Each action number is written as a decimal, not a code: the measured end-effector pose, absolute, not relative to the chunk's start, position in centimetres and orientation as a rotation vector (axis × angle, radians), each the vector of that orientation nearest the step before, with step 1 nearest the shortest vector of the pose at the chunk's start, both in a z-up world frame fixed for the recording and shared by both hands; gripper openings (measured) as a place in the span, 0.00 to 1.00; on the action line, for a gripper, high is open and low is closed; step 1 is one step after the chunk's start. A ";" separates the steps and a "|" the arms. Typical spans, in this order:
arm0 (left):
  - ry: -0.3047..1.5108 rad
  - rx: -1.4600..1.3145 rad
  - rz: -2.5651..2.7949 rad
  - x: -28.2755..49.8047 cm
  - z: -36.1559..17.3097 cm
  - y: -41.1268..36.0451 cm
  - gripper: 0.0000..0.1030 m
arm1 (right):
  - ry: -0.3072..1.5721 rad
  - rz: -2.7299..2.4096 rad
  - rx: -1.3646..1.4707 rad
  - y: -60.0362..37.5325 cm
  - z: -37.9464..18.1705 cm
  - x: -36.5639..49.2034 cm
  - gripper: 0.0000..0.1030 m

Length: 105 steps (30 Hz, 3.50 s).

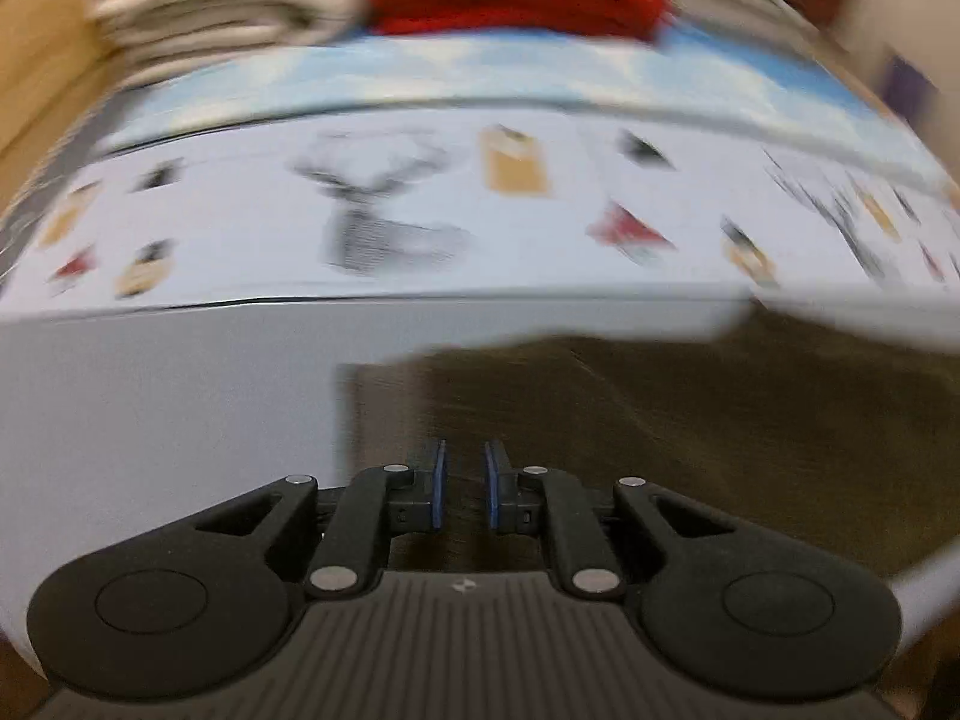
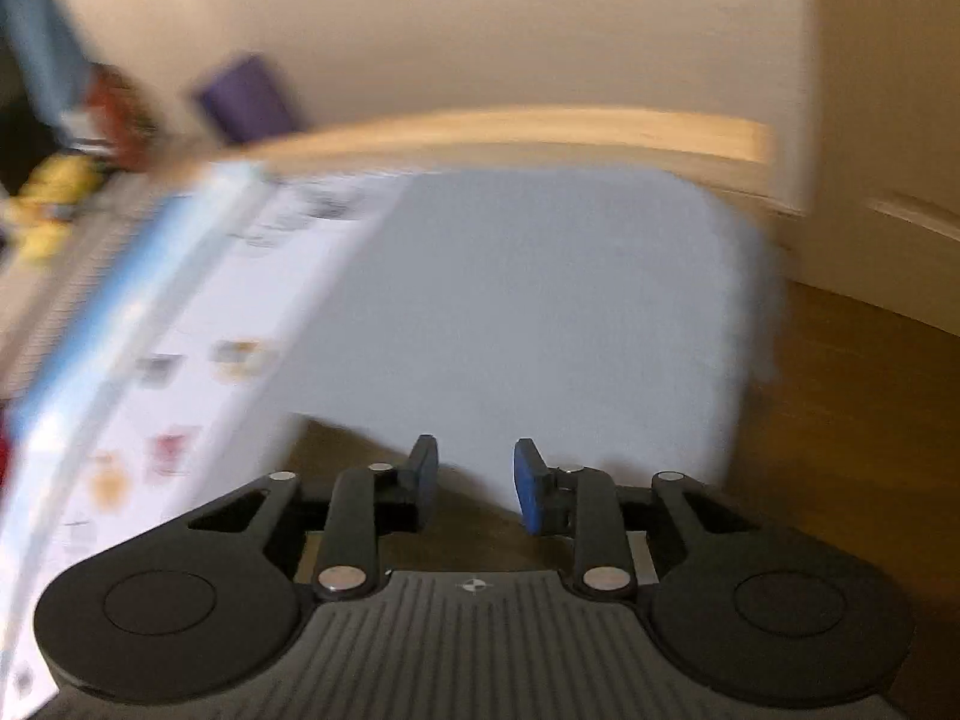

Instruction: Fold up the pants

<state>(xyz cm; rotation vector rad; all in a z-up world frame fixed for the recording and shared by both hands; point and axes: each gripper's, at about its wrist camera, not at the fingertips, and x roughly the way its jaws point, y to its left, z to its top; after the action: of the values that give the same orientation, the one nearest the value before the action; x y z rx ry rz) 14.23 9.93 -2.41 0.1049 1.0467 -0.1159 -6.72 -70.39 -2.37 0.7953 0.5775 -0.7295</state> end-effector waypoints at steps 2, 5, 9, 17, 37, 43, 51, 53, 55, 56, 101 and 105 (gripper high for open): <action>1.128 0.226 -0.182 14.2 -4.5 8.0 0.16 | 0.598 -0.606 0.858 -69.8 -3.3 -5.3 0.33; 1.380 0.416 -0.187 13.3 -9.6 6.9 0.23 | 0.674 -0.521 0.919 -69.5 -5.0 -2.8 0.36; 1.318 0.576 -0.235 12.1 -9.5 5.2 0.24 | 0.690 -0.516 0.916 -69.3 -5.5 -0.5 0.44; 1.196 0.436 -0.214 12.8 -6.7 5.5 0.25 | 0.783 -0.637 0.902 -69.1 -8.2 8.0 0.50; 1.007 0.356 -0.244 18.3 -3.7 -1.4 0.25 | 0.810 -0.893 0.611 -68.4 -7.4 12.8 0.08; 1.069 0.373 -0.261 18.6 -4.9 -2.4 0.25 | 0.711 -0.877 0.389 -64.0 -4.1 14.2 0.35; 1.341 0.407 -0.202 18.6 -11.0 -0.3 0.26 | 0.716 0.157 0.388 -45.1 -0.3 20.1 0.35; 1.340 0.385 -0.191 18.7 -11.0 -0.2 0.26 | 0.792 0.404 0.383 -39.2 -0.9 21.3 0.34; 1.339 0.389 -0.186 18.7 -10.9 -0.3 0.26 | 0.864 0.534 0.344 -33.8 -1.8 21.8 0.34; 1.337 0.397 -0.184 18.7 -10.9 -0.5 0.26 | 0.897 0.570 0.321 -31.5 -2.4 22.2 0.34; 1.315 0.506 -0.283 14.5 -9.2 -4.1 0.33 | 0.591 -0.408 0.618 -60.6 2.6 0.8 0.31; 1.152 0.423 -0.272 13.5 -3.8 -7.0 0.37 | 0.554 -0.625 0.789 -66.6 -0.4 -5.8 0.38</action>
<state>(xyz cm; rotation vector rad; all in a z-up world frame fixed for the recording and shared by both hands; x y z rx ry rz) 13.52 -6.98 -3.79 0.4227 1.1522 -0.2724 -5.80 -66.59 -0.44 0.7887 0.5542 -0.6251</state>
